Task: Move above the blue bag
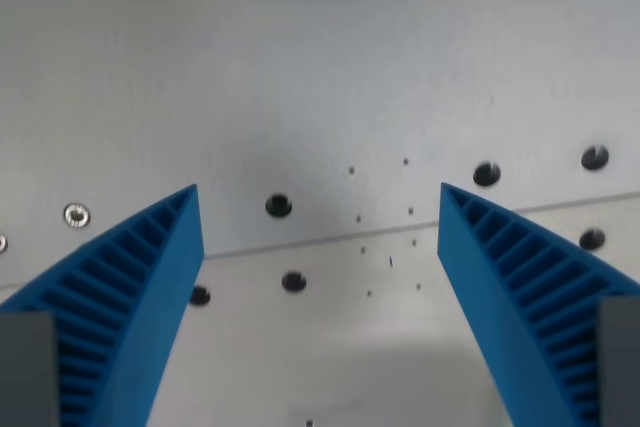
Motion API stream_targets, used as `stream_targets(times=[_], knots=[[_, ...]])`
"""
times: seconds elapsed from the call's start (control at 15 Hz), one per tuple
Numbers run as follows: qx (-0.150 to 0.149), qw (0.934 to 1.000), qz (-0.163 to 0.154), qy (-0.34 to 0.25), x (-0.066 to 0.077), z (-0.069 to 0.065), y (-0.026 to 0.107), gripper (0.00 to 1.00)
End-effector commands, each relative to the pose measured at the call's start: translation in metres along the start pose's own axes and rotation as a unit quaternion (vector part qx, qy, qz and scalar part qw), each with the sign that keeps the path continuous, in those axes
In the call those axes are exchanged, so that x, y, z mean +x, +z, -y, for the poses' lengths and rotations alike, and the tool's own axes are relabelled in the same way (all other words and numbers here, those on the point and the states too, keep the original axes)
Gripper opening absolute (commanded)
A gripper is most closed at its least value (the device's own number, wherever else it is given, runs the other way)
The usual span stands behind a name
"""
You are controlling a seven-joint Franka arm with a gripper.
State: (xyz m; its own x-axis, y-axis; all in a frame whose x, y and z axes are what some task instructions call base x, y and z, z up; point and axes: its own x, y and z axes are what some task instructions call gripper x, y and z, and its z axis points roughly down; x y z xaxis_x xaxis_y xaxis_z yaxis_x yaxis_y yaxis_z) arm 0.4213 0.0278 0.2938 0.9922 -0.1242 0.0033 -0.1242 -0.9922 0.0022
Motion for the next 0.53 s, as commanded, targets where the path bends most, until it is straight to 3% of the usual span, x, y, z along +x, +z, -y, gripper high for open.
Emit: stream_targets(times=[0.07, 0.53], knots=[[-0.004, 0.9997, 0.011, -0.023, 0.018, -0.005, 0.003, 1.00], [-0.006, 0.9991, 0.009, -0.041, 0.051, -0.010, 0.021, 1.00]])
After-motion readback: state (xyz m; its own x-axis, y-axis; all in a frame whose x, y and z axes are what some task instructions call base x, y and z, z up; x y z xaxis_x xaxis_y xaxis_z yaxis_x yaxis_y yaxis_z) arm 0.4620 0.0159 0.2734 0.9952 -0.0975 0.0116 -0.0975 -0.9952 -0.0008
